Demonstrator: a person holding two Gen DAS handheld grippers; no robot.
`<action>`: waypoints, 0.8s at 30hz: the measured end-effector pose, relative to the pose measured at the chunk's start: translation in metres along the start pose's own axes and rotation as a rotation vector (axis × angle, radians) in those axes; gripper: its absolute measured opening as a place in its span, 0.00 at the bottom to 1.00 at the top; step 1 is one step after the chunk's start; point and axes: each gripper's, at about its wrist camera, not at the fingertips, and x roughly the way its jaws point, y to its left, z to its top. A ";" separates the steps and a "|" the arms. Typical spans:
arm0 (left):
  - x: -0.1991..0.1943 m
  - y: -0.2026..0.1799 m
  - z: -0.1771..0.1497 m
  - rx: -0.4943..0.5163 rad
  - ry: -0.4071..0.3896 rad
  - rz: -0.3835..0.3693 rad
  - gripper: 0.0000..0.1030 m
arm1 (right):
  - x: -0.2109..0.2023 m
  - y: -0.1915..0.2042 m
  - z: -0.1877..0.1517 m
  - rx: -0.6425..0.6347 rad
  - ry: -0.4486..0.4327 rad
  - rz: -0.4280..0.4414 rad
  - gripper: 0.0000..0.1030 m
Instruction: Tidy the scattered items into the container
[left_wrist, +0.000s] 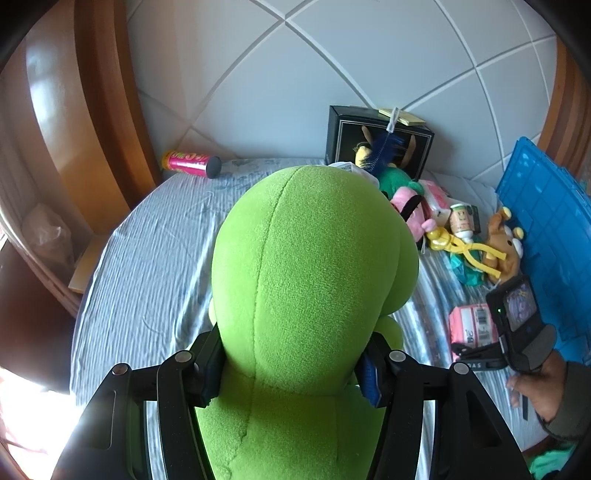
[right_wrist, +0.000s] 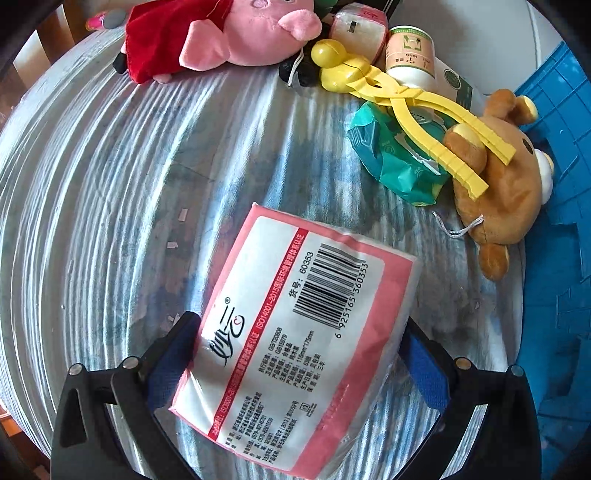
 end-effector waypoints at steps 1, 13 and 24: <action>-0.001 0.002 0.000 -0.002 -0.002 0.003 0.55 | -0.001 -0.003 -0.001 0.000 -0.001 0.013 0.99; 0.005 -0.006 0.002 -0.003 -0.002 -0.005 0.55 | -0.029 -0.034 -0.035 -0.008 -0.077 0.065 0.90; -0.011 -0.033 0.008 -0.014 -0.028 -0.011 0.55 | -0.100 -0.040 -0.039 -0.011 -0.199 0.096 0.90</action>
